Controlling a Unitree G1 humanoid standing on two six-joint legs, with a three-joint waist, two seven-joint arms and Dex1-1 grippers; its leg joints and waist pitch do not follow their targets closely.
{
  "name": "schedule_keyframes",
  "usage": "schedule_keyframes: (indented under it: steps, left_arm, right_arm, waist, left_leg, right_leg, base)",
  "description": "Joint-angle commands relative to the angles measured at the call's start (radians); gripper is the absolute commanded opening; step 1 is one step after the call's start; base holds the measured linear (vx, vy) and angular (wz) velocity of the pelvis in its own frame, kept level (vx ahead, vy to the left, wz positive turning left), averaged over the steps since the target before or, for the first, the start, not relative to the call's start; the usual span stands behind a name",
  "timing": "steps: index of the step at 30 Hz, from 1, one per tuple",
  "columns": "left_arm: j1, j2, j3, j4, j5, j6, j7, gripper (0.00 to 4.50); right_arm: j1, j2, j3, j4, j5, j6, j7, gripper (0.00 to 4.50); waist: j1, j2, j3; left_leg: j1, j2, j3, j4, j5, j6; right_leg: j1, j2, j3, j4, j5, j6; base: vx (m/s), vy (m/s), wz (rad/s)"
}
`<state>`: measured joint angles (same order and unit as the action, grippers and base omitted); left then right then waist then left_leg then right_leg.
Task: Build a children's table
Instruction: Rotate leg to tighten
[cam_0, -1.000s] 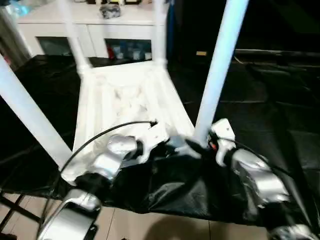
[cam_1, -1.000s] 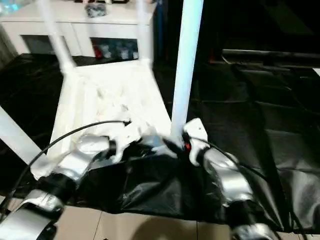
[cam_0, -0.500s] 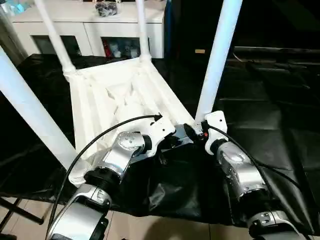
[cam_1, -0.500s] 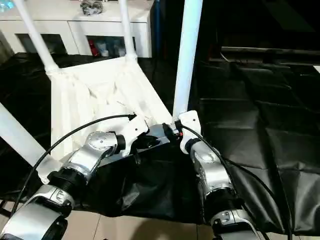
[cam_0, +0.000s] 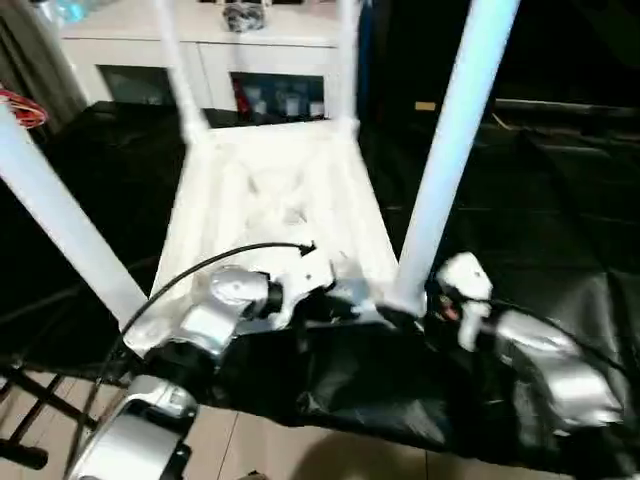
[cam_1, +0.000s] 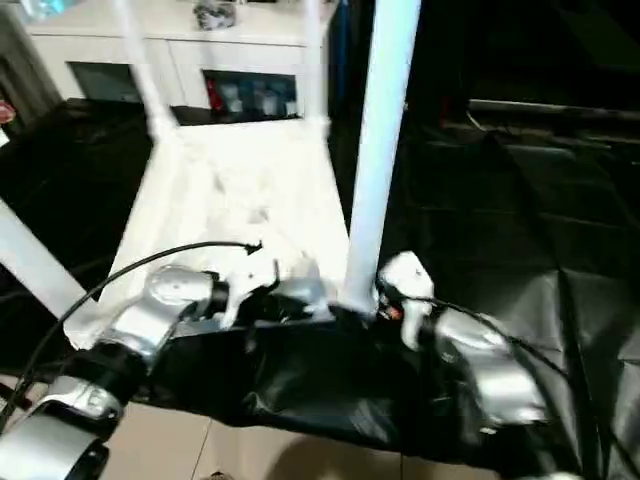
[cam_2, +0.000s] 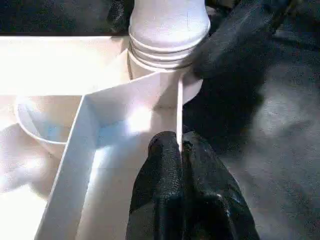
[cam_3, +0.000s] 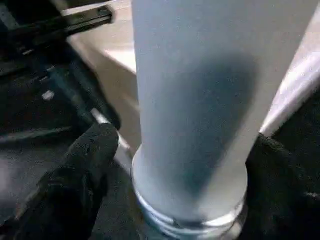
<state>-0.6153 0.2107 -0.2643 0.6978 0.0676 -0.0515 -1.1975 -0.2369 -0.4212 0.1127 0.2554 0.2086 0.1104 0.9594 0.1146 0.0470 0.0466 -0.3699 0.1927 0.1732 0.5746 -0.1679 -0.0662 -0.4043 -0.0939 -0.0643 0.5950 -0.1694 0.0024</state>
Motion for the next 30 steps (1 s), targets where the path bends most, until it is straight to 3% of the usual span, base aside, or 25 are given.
schedule_keyframes:
  steps: [1, 5, 12, 13, 17, 19, 30]
  left_arm:
    - [-0.007, -0.010, 0.002, -0.046, -0.061, -0.031, -0.026, 0.00]
    - [-0.007, 0.001, 0.006, -0.043, -0.067, -0.033, -0.058, 0.00]
    - [-0.005, -0.003, 0.006, -0.043, -0.066, -0.035, -0.056, 0.00]
    - [-0.004, -0.003, 0.006, -0.044, -0.066, -0.035, -0.056, 0.00]
    - [0.000, -0.004, 0.004, -0.047, -0.067, -0.036, -0.050, 0.00]
    - [0.001, -0.008, 0.007, -0.045, -0.064, -0.038, -0.047, 0.00]
    - [0.001, -0.011, 0.012, -0.036, -0.060, -0.046, -0.029, 0.00]
  right_arm:
    - [0.004, -0.007, 0.048, -0.063, 0.039, 0.021, 0.085, 3.94]
    - [0.010, -0.050, 0.066, -0.092, 0.042, 0.043, 0.148, 3.94]
    - [-0.004, -0.053, 0.075, -0.071, 0.013, 0.033, 0.140, 3.94]
    - [-0.005, -0.052, 0.075, -0.070, 0.012, 0.033, 0.140, 3.67]
    - [-0.007, -0.049, 0.078, -0.074, 0.015, 0.046, 0.133, 3.54]
    - [-0.004, -0.046, 0.081, -0.079, 0.014, 0.054, 0.130, 3.19]
    - [0.001, -0.041, 0.087, -0.083, 0.009, 0.061, 0.130, 2.71]
  waist:
    - [-0.001, -0.022, -0.063]
    - [0.002, -0.028, -0.064]
    - [0.002, -0.030, -0.063]
    - [0.002, -0.029, -0.063]
    - [0.002, -0.030, -0.064]
    - [0.002, -0.031, -0.063]
    - [0.002, -0.031, -0.064]
  left_leg:
    - [0.005, 0.033, -0.002, -0.062, -0.245, 0.082]
    - [0.004, 0.032, 0.000, -0.059, -0.225, 0.087]
    - [0.003, 0.031, -0.001, -0.059, -0.215, 0.083]
    - [0.002, 0.031, -0.001, -0.059, -0.214, 0.083]
    - [0.003, 0.031, -0.001, -0.058, -0.212, 0.084]
    - [0.002, 0.030, -0.001, -0.058, -0.208, 0.086]
    - [0.002, 0.031, -0.001, -0.057, -0.201, 0.087]
  right_leg:
    - [0.051, -0.048, 0.036, -0.075, -0.272, -0.202]
    - [0.051, -0.049, 0.035, -0.073, -0.256, -0.208]
    - [0.049, -0.050, 0.035, -0.076, -0.288, -0.193]
    - [0.050, -0.050, 0.035, -0.075, -0.287, -0.194]
    - [0.049, -0.050, 0.035, -0.075, -0.287, -0.193]
    - [0.050, -0.049, 0.034, -0.074, -0.284, -0.192]
    - [0.050, -0.050, 0.034, -0.073, -0.281, -0.191]
  base:
    - [0.000, 0.000, 0.00]
    - [0.000, 0.000, 0.00]
    - [0.000, 0.000, 0.00]
    - [0.000, 0.000, 0.00]
    - [0.000, 0.000, 0.00]
    - [0.000, 0.000, 0.00]
    - [0.000, 0.000, 0.00]
